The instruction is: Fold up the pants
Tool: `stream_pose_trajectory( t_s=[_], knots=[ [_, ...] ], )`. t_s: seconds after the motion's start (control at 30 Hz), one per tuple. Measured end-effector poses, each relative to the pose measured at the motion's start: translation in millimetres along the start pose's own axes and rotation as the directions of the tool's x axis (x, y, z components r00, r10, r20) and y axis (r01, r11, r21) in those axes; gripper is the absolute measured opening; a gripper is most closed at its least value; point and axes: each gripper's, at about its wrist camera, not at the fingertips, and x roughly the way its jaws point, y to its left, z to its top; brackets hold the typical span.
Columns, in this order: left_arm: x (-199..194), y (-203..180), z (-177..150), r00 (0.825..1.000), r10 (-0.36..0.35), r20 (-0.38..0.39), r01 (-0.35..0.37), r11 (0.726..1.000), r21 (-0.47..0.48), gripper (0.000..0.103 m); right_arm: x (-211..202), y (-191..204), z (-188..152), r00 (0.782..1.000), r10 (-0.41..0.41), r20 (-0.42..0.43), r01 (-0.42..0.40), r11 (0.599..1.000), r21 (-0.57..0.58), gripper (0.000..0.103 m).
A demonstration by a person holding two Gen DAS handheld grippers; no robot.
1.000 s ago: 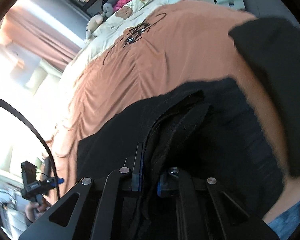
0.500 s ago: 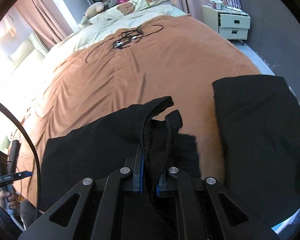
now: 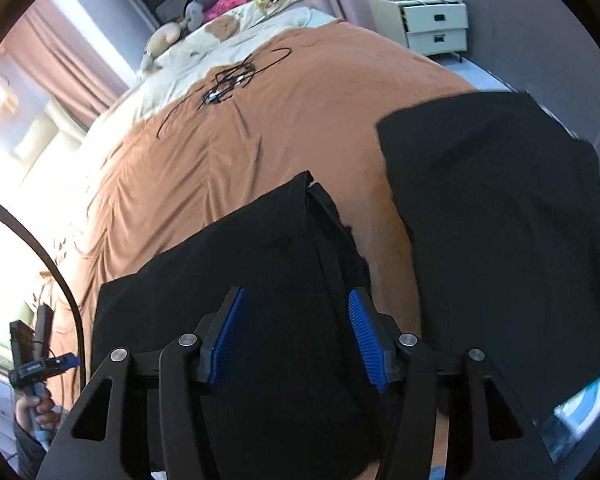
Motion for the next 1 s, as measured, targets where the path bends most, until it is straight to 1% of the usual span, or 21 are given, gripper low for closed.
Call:
stream_pose_trajectory(
  t_s=[0.07,0.1,0.17,0.23,0.37,0.47,0.53,0.63,0.67,0.7,0.8,0.87,0.93,1.0],
  knots=[
    [2,-1,-3,1.0,-0.003,-0.006,0.003,1.0,-0.001,0.064,-10,-8,-21,1.0,0.023,0.005,-0.023,0.999,0.041,0.052],
    [2,-2,-5,1.0,-0.003,-0.008,0.003,1.0,-0.001,0.064,-13,-15,-26,1.0,0.03,0.008,-0.03,0.998,0.058,0.054],
    [4,-3,-9,1.0,-0.003,-0.012,0.003,1.0,-0.001,0.064,-17,-27,-39,0.999,0.043,0.022,-0.045,0.994,0.103,0.064],
    [6,-3,-11,1.0,-0.003,-0.019,0.003,1.0,-0.001,0.064,-16,-45,-43,0.997,0.067,0.036,-0.072,0.984,0.166,0.067],
    [11,-1,-17,0.999,0.0,-0.033,0.0,1.0,-0.011,0.064,-14,-69,-59,0.992,0.111,0.054,-0.122,0.954,0.273,0.067],
    [14,2,-20,0.999,-0.001,-0.039,0.0,1.0,-0.023,0.064,-10,-83,-75,0.986,0.155,0.066,-0.168,0.921,0.351,0.067],
    [15,4,-22,0.999,-0.003,-0.042,0.002,1.0,-0.029,0.064,-5,-89,-80,0.982,0.174,0.069,-0.187,0.904,0.384,0.067],
    [14,5,-24,0.999,-0.008,-0.043,0.007,0.999,-0.031,0.064,7,-98,-86,0.974,0.217,0.065,-0.224,0.878,0.422,0.067],
    [14,4,-24,0.999,-0.008,-0.042,0.007,1.0,-0.03,0.064,10,-99,-87,0.966,0.249,0.075,-0.256,0.863,0.436,0.067],
    [14,4,-24,0.999,-0.009,-0.041,0.008,1.0,-0.029,0.064,8,-100,-87,0.96,0.265,0.086,-0.276,0.857,0.436,0.067],
    [13,6,-24,0.999,-0.009,-0.038,0.008,1.0,-0.029,0.064,2,-99,-84,0.95,0.287,0.123,-0.312,0.854,0.416,0.067],
    [12,9,-24,0.999,-0.01,-0.034,0.008,0.999,-0.035,0.064,-3,-100,-78,0.939,0.307,0.155,-0.344,0.849,0.401,0.067],
    [11,11,-25,0.999,-0.009,-0.032,0.008,0.999,-0.041,0.064,-2,-102,-77,0.937,0.308,0.162,-0.348,0.85,0.395,0.067],
    [12,14,-26,0.999,-0.01,-0.033,0.008,0.999,-0.048,0.064,2,-105,-76,0.946,0.289,0.148,-0.325,0.855,0.404,0.067]
  ],
)
